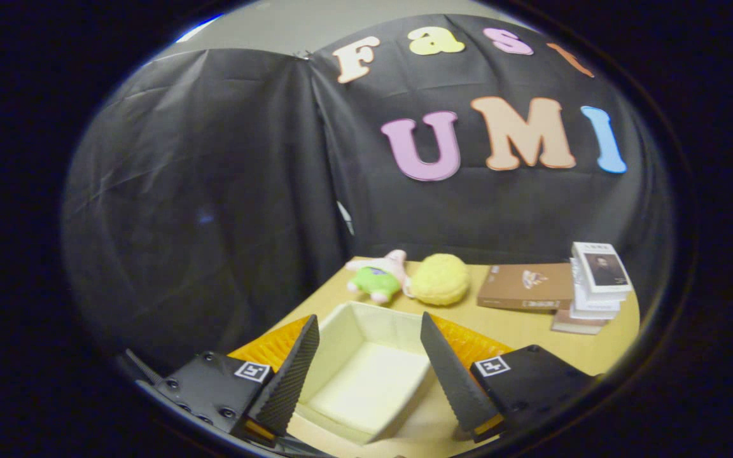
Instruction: Open the storage box then place both shoes into the box .Put the left shoe in first, then the right shoe, with the right side of both shoes facing outward in a uniform manner.
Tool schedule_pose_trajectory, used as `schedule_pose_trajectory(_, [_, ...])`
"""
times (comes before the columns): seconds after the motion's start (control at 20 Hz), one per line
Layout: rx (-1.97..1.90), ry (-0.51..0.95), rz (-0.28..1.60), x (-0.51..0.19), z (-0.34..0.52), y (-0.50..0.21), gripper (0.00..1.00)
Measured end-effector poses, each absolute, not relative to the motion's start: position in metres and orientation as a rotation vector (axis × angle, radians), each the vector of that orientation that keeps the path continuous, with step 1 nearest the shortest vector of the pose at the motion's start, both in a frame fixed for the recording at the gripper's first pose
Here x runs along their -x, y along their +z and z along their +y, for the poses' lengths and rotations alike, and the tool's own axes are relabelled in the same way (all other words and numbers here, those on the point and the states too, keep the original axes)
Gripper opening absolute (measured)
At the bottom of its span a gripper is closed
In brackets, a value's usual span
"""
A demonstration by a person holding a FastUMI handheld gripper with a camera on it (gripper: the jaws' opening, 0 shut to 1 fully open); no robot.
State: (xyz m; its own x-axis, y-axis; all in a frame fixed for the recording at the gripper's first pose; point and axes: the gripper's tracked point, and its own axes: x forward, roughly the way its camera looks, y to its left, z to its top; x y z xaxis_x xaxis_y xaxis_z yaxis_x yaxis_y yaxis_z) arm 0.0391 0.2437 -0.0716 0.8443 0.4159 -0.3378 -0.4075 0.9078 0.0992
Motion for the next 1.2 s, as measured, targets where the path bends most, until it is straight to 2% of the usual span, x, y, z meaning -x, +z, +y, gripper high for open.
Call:
schedule_pose_trajectory(0.25, [-0.01, 0.268, 0.512, -0.051, 0.144, -0.122, 0.99])
schedule_pose_trajectory(0.55, [-0.136, 0.134, 0.831, -0.05, 0.074, -0.225, 0.99])
schedule_pose_trajectory(0.75, [-0.142, 0.075, 0.947, -0.048, 0.044, -0.277, 0.99])
schedule_pose_trajectory(1.2, [-0.114, 0.013, 1.134, -0.047, 0.032, -0.334, 0.25])
